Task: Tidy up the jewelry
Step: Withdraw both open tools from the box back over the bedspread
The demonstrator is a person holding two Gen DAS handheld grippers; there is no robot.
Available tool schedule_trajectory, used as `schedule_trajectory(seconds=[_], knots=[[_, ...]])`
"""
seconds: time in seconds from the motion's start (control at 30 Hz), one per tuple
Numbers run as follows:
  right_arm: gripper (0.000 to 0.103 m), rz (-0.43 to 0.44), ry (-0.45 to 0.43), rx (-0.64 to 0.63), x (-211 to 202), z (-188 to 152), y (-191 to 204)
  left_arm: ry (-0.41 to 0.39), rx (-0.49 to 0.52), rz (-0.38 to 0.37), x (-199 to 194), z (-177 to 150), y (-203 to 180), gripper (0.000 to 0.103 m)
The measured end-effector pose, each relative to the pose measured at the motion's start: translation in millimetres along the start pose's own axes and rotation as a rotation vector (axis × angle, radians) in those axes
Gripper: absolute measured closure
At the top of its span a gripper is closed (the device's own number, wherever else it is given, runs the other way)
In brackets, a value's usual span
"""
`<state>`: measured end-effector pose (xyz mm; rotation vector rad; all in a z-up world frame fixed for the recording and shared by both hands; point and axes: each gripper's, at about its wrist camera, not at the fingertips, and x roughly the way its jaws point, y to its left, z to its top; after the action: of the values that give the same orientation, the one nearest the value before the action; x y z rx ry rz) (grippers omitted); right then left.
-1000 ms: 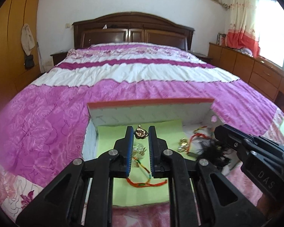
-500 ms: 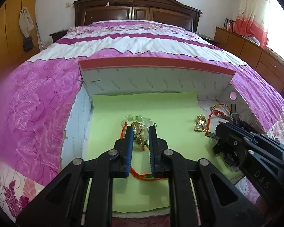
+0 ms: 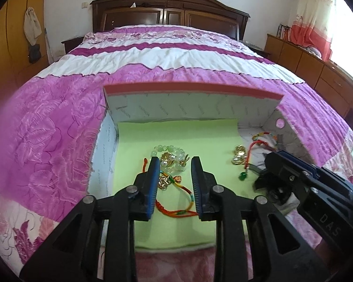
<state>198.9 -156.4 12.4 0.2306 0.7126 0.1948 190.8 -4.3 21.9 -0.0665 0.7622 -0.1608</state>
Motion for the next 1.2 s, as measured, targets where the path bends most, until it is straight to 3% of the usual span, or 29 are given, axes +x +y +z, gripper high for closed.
schedule_trajectory(seconds=[0.5,0.77,1.2], knots=[[0.078,0.055,0.008,0.013,-77.0,-2.7,11.3,0.028,0.056,-0.026,-70.0,-16.0,-5.6,0.079],[0.074,0.062,0.095,-0.053,-114.7,-29.5,14.2,0.061,0.097,-0.038,-96.6,-41.2,-11.9,0.078],[0.073,-0.01,0.264,-0.084,-146.2,-89.7,2.2,0.165,0.1,-0.091,-115.4,-78.6,-14.5,0.077]])
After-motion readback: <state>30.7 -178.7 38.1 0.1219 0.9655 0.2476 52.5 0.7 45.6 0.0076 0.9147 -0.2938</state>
